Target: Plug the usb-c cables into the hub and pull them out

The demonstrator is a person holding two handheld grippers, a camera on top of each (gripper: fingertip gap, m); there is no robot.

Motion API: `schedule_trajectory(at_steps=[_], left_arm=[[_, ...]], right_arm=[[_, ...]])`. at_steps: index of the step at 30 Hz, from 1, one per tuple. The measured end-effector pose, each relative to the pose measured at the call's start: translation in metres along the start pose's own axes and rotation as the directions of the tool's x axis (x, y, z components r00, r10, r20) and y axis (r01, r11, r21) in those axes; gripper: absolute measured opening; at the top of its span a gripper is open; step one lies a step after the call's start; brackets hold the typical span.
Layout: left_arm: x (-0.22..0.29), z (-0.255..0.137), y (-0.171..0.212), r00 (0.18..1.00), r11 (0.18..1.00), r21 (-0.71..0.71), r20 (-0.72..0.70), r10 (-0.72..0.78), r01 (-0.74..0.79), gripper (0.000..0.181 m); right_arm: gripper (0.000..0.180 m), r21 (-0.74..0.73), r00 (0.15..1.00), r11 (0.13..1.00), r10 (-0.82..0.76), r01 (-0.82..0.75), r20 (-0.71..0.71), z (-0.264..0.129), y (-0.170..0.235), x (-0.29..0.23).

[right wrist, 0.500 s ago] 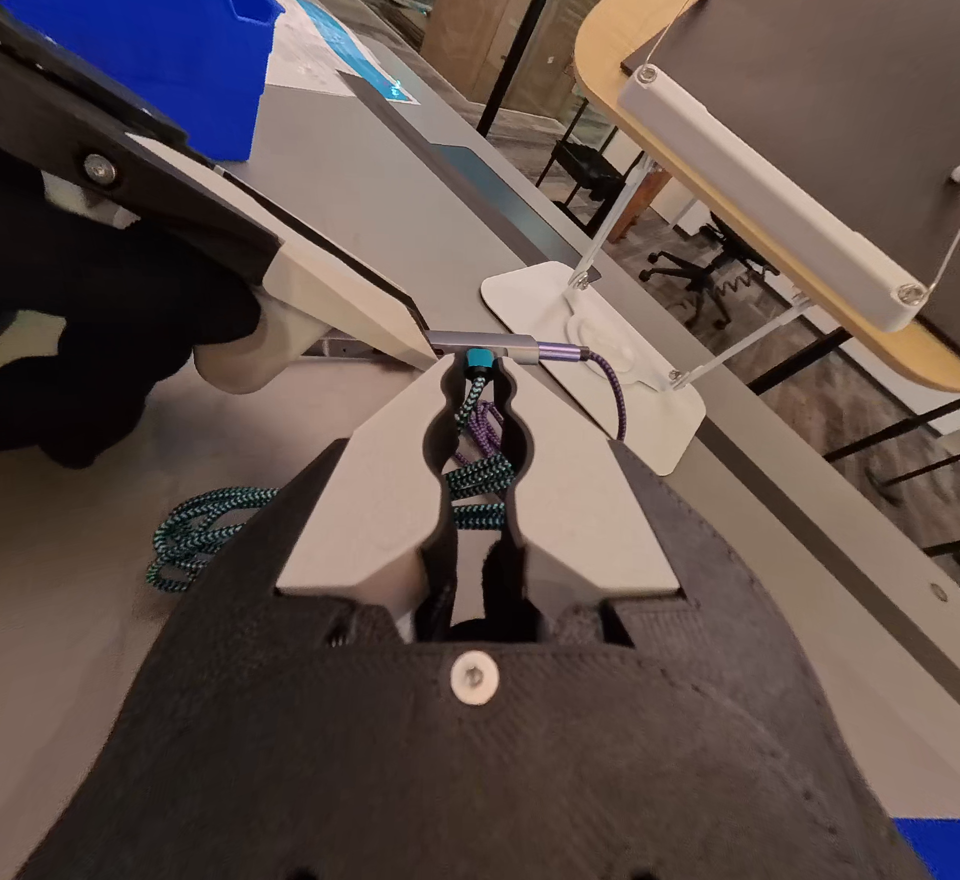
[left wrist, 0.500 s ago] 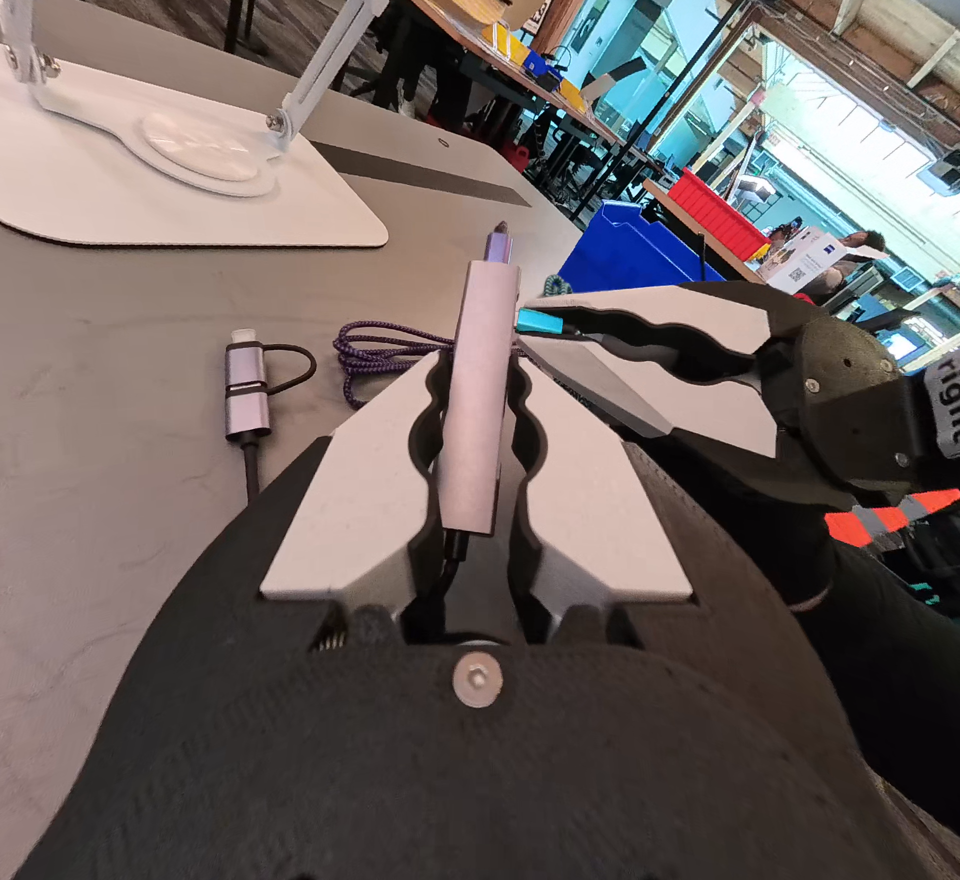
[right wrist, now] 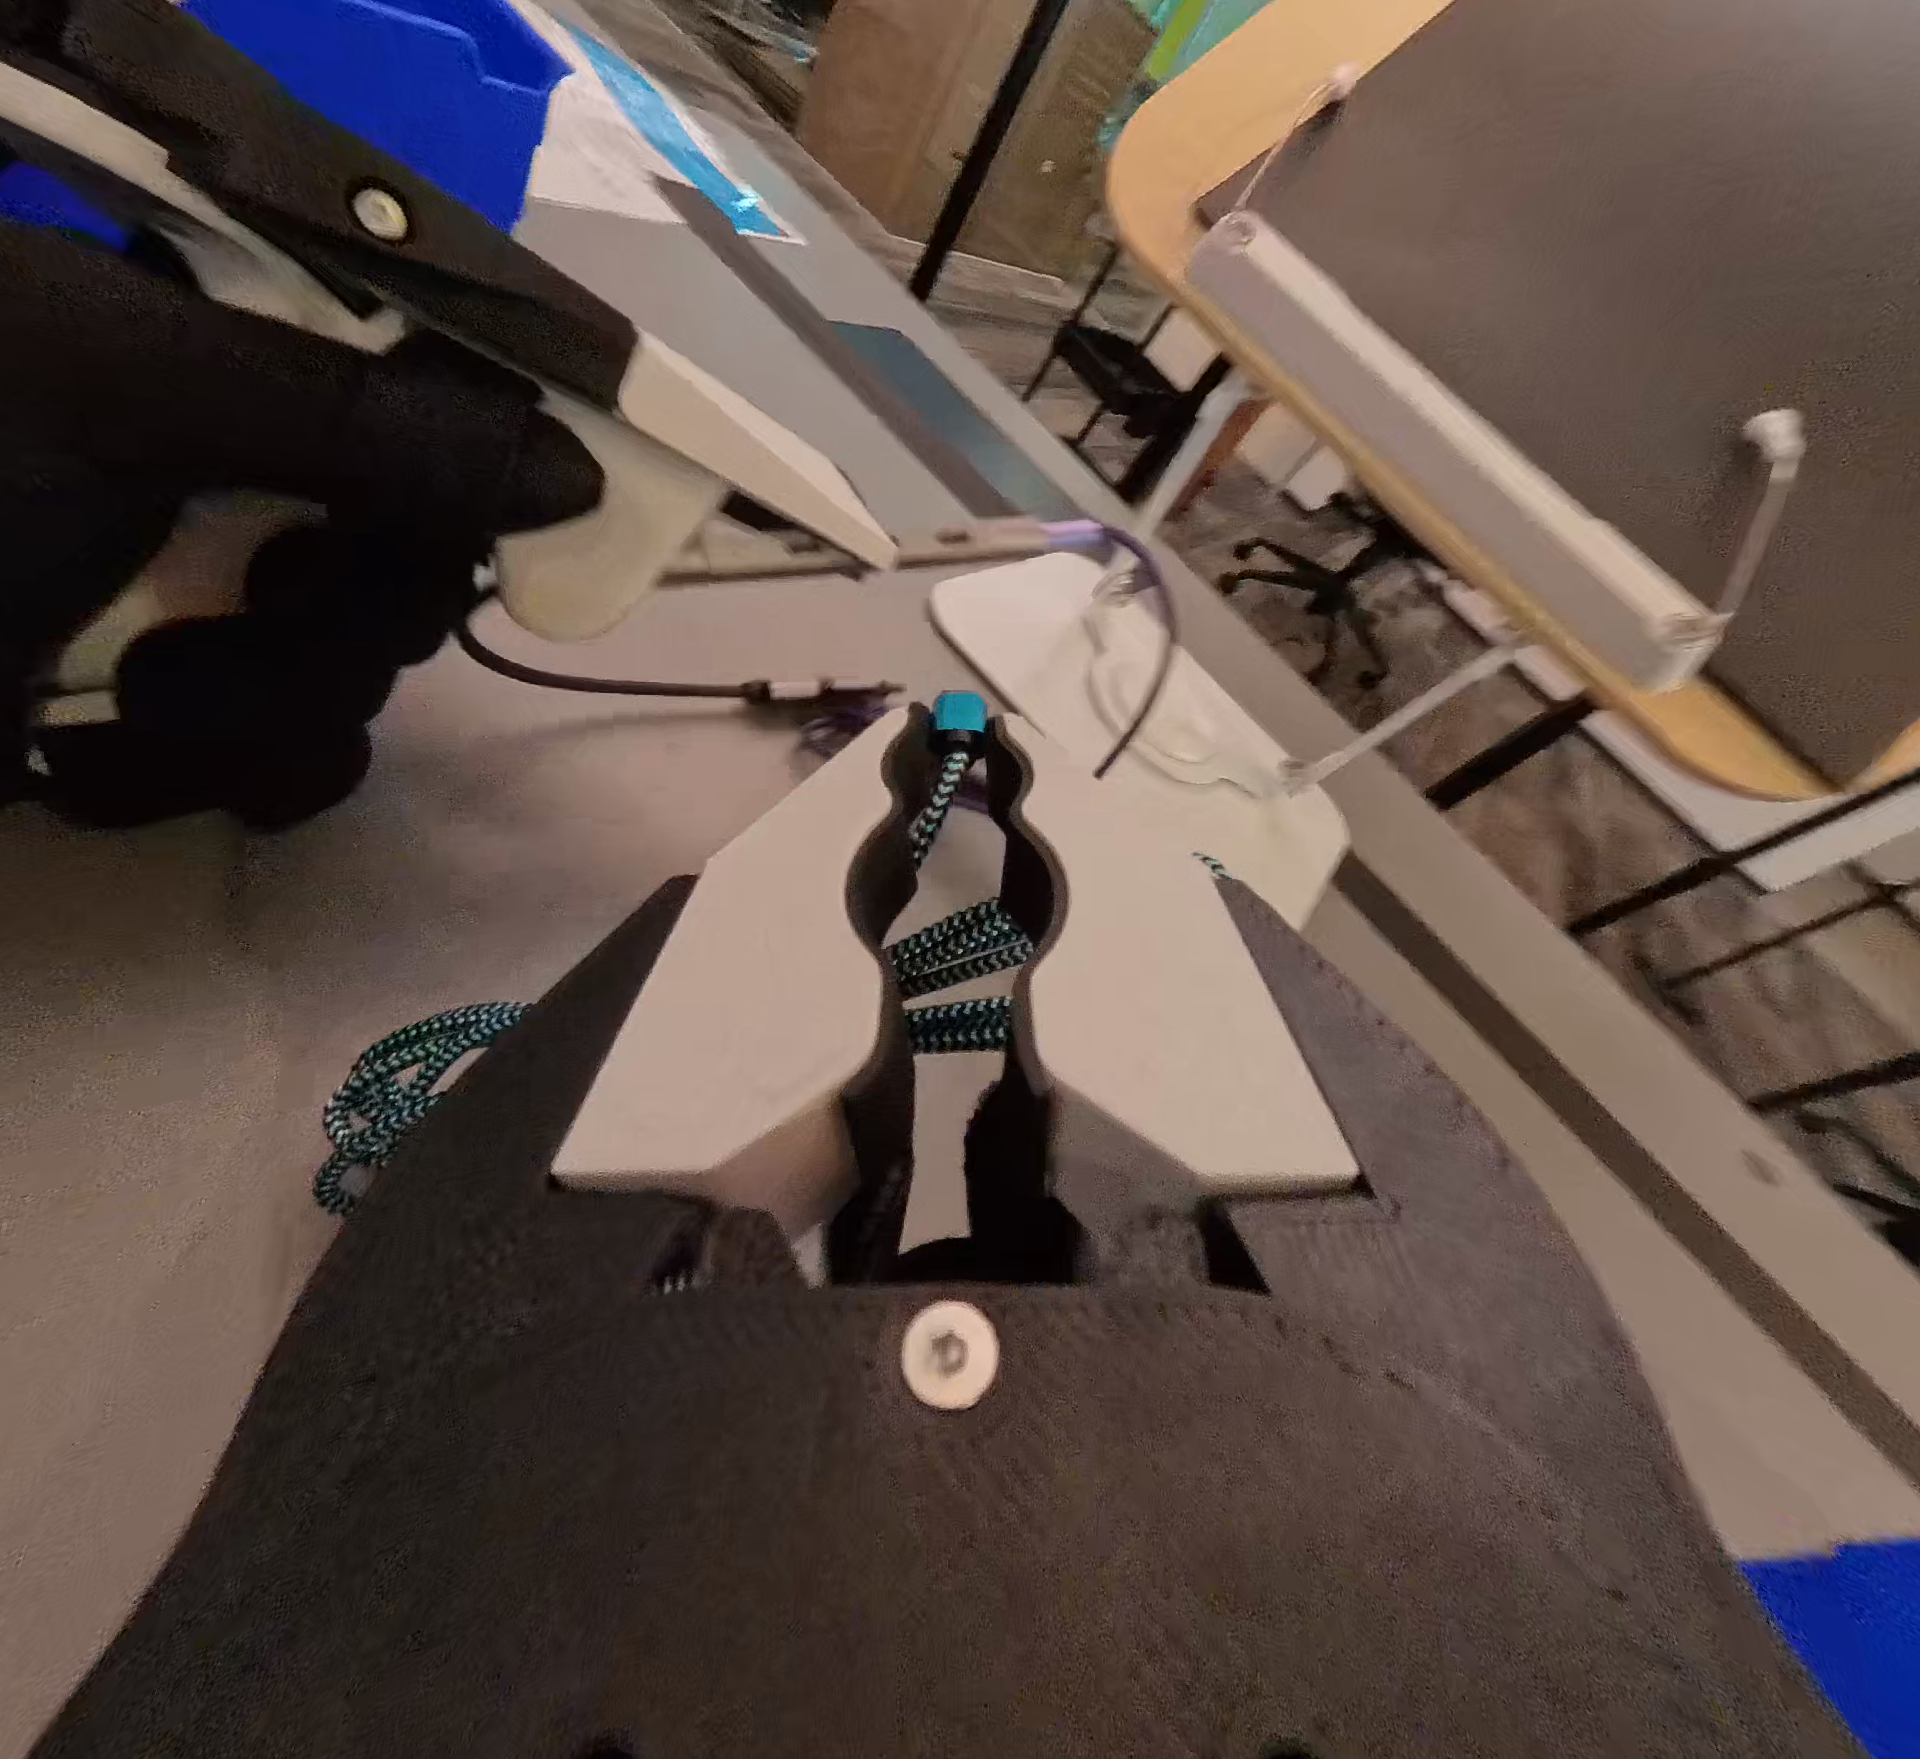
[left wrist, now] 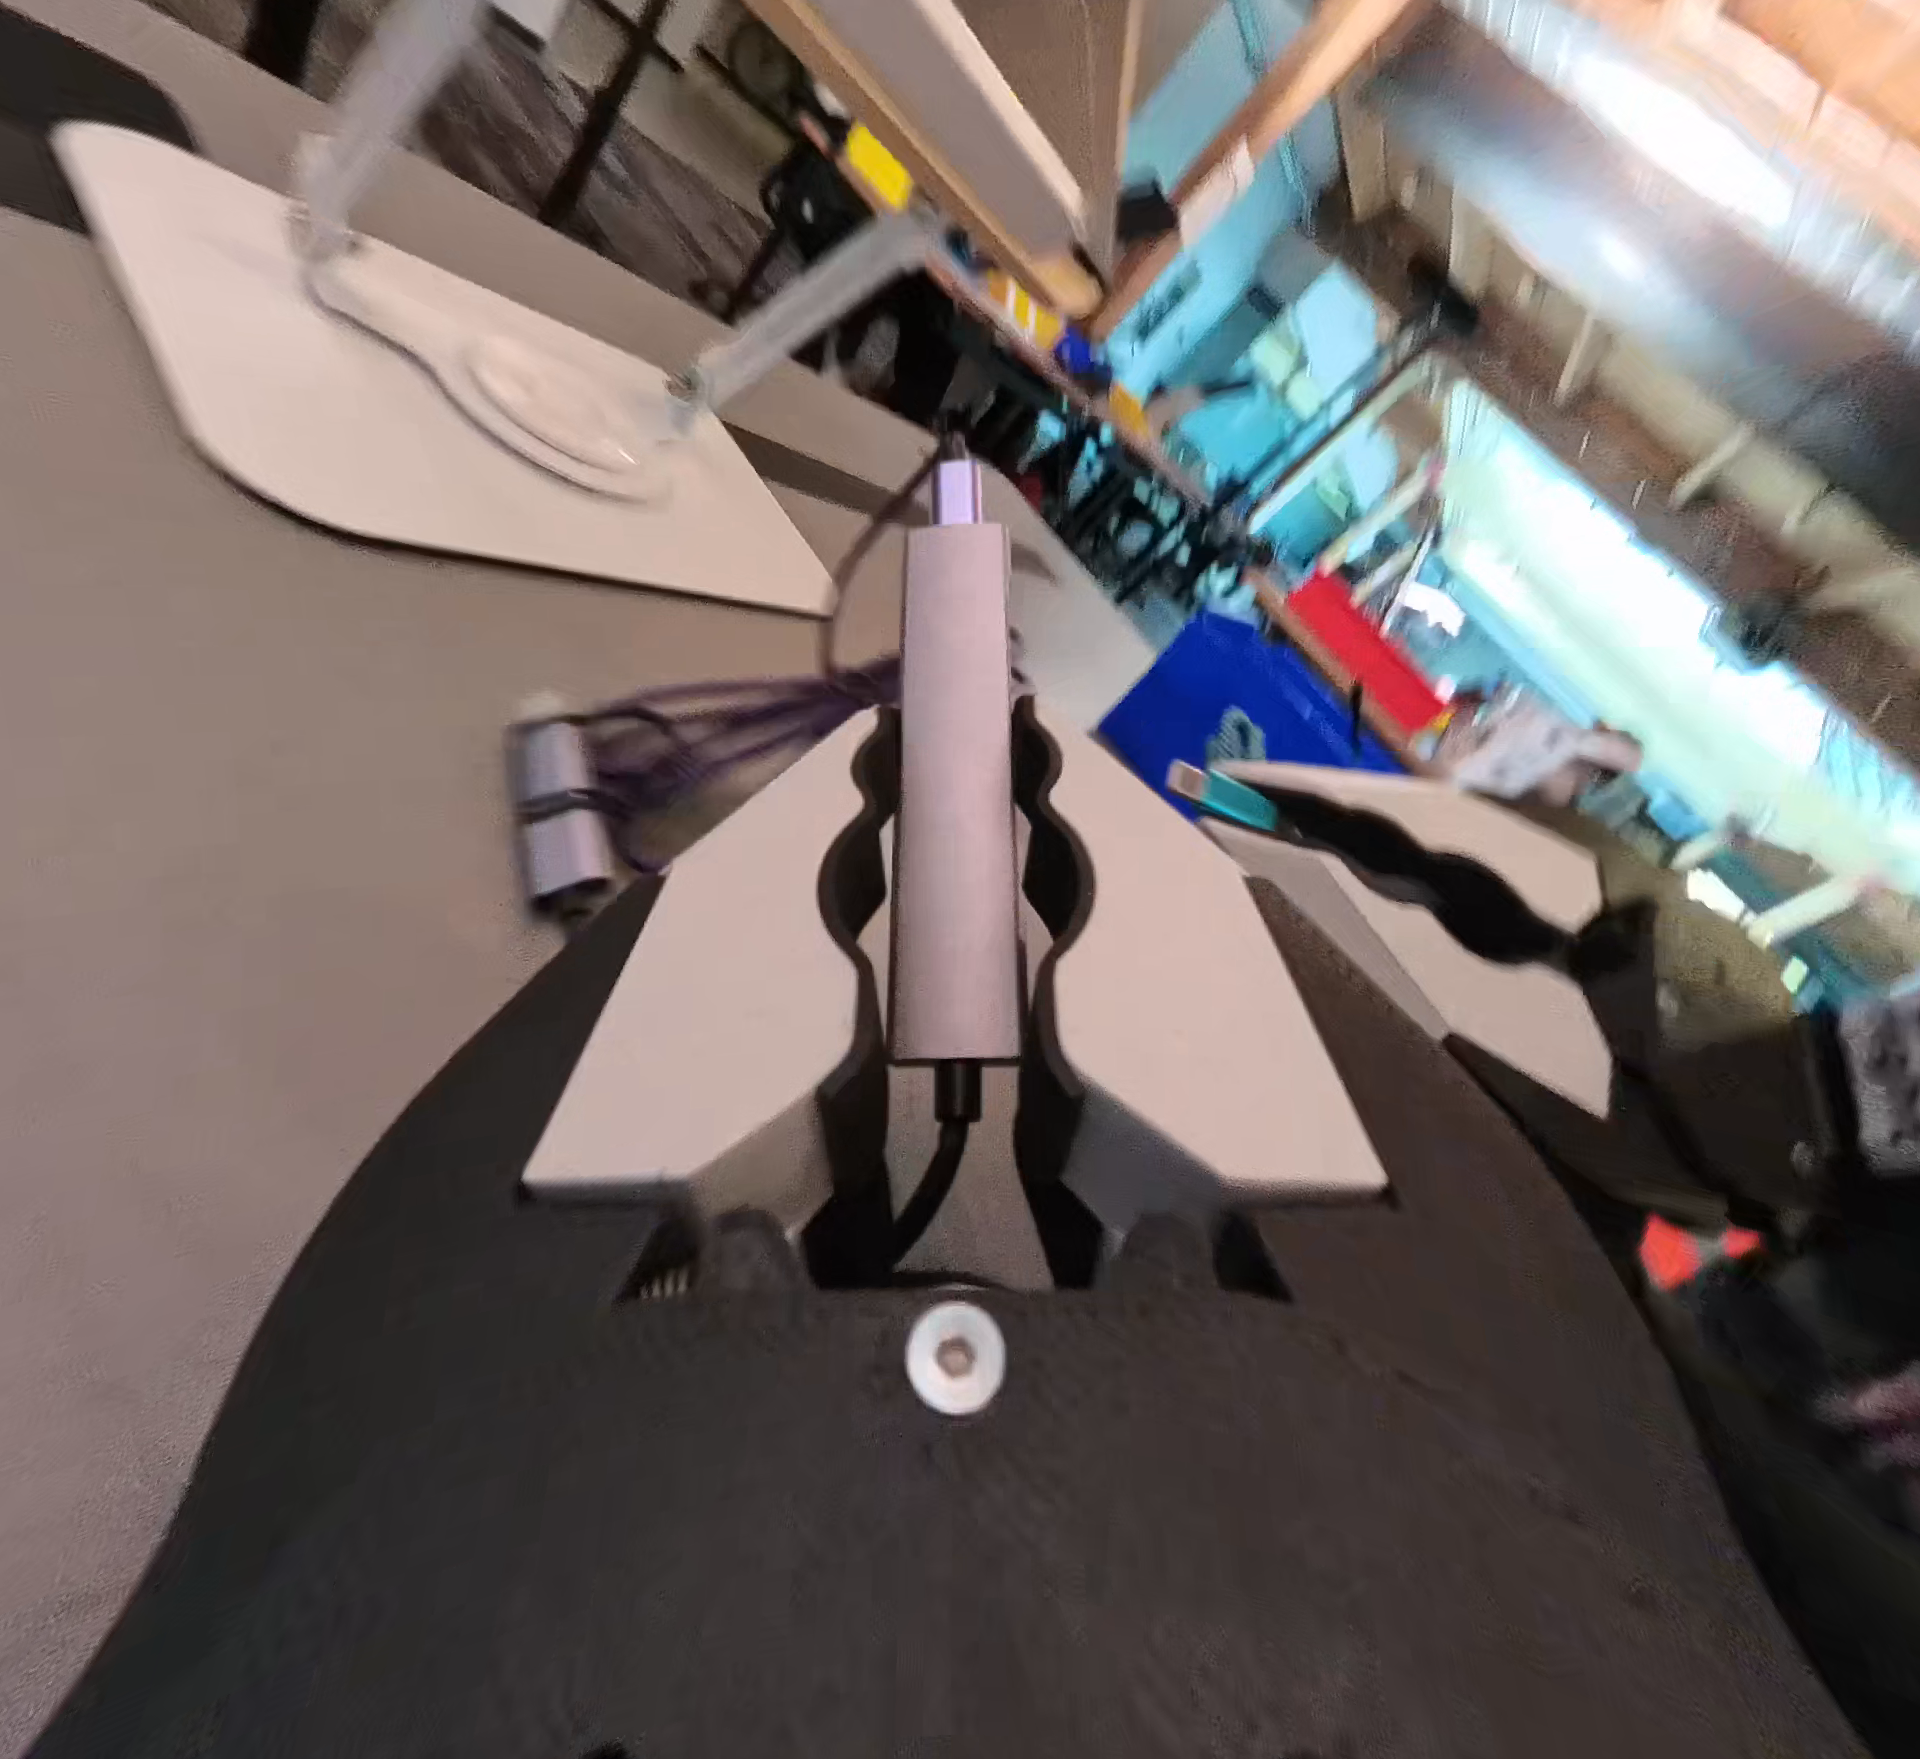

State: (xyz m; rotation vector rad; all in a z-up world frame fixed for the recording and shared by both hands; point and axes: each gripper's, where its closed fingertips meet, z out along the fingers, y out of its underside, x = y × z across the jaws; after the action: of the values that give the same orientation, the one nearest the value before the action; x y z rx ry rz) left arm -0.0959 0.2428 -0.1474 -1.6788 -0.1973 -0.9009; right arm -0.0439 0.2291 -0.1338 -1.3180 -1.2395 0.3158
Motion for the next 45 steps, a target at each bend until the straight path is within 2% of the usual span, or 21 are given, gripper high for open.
schedule_trajectory(at_steps=[2, 3, 6, 9, 10, 14, 16, 20, 23, 26, 29, 33, 39, 45], left_arm=[[0.014, 0.006, 0.014, 0.994, 0.993, -0.063, -0.026, 0.102, -0.104, 0.02], [0.018, 0.005, 0.014, 0.994, 0.993, -0.061, -0.058, 0.093, -0.096, 0.02], [0.022, -0.006, 0.001, 0.982, 0.999, -0.011, -0.186, -0.034, 0.032, 0.02], [0.03, -0.016, -0.006, 0.957, 0.997, 0.014, -0.281, -0.067, 0.074, 0.02], [0.032, -0.018, -0.006, 0.954, 0.997, 0.019, -0.293, -0.063, 0.071, 0.02], [0.042, -0.019, 0.002, 0.95, 1.0, -0.001, -0.313, 0.009, -0.009, 0.02], [0.047, -0.017, 0.01, 0.947, 0.997, -0.036, -0.316, 0.05, -0.065, 0.02], [0.059, -0.022, 0.026, 0.919, 0.978, -0.098, -0.37, 0.138, -0.186, 0.02], [0.073, -0.024, 0.047, 0.869, 0.931, -0.15, -0.432, 0.241, -0.333, 0.02], [0.082, -0.025, 0.065, 0.825, 0.882, -0.195, -0.483, 0.295, -0.43, 0.02], [0.088, -0.028, 0.072, 0.796, 0.864, -0.199, -0.522, 0.306, -0.463, 0.02], [0.093, -0.03, 0.079, 0.768, 0.84, -0.203, -0.55, 0.328, -0.504, 0.02], [0.095, -0.031, 0.086, 0.747, 0.813, -0.212, -0.563, 0.353, -0.543, 0.02], [0.095, -0.031, 0.09, 0.741, 0.798, -0.22, -0.563, 0.366, -0.561, 0.02]], right_arm=[[0.009, 0.046, 0.992, 0.997, 0.054, -0.059, 0.111, 0.001, -0.001, -0.007], [0.009, 0.066, 0.977, 0.995, 0.056, -0.071, 0.205, -0.001, 0.0, -0.014], [0.009, -0.02, 0.954, 0.992, 0.128, -0.127, 0.272, -0.004, 0.023, -0.004], [0.009, -0.069, 0.922, 0.987, 0.162, -0.147, 0.351, -0.008, 0.038, -0.009], [0.009, -0.081, 0.883, 0.984, 0.176, -0.156, 0.435, -0.012, 0.04, -0.023], [0.05, -0.183, 0.788, 0.97, 0.237, -0.16, 0.569, -0.017, 0.055, -0.048], [0.057, -0.131, 0.759, 0.959, 0.28, -0.252, 0.588, -0.023, 0.042, -0.038], [0.036, 0.096, 0.698, 0.891, 0.277, -0.444, 0.66, -0.06, -0.002, 0.001], [0.035, 0.189, 0.674, 0.802, 0.319, -0.567, 0.667, -0.081, -0.014, 0.036], [0.038, 0.117, 0.653, 0.839, 0.319, -0.532, 0.687, -0.081, 0.005, 0.031], [0.033, 0.041, 0.582, 0.868, 0.296, -0.495, 0.758, -0.086, 0.016, 0.009], [0.029, 0.029, 0.496, 0.843, 0.288, -0.537, 0.82, -0.091, 0.006, -0.002], [0.016, -0.012, 0.456, 0.83, 0.318, -0.558, 0.831, -0.09, 0.008, -0.006], [0.018, -0.048, 0.469, 0.843, 0.344, -0.536, 0.813, -0.086, 0.018, -0.007]])
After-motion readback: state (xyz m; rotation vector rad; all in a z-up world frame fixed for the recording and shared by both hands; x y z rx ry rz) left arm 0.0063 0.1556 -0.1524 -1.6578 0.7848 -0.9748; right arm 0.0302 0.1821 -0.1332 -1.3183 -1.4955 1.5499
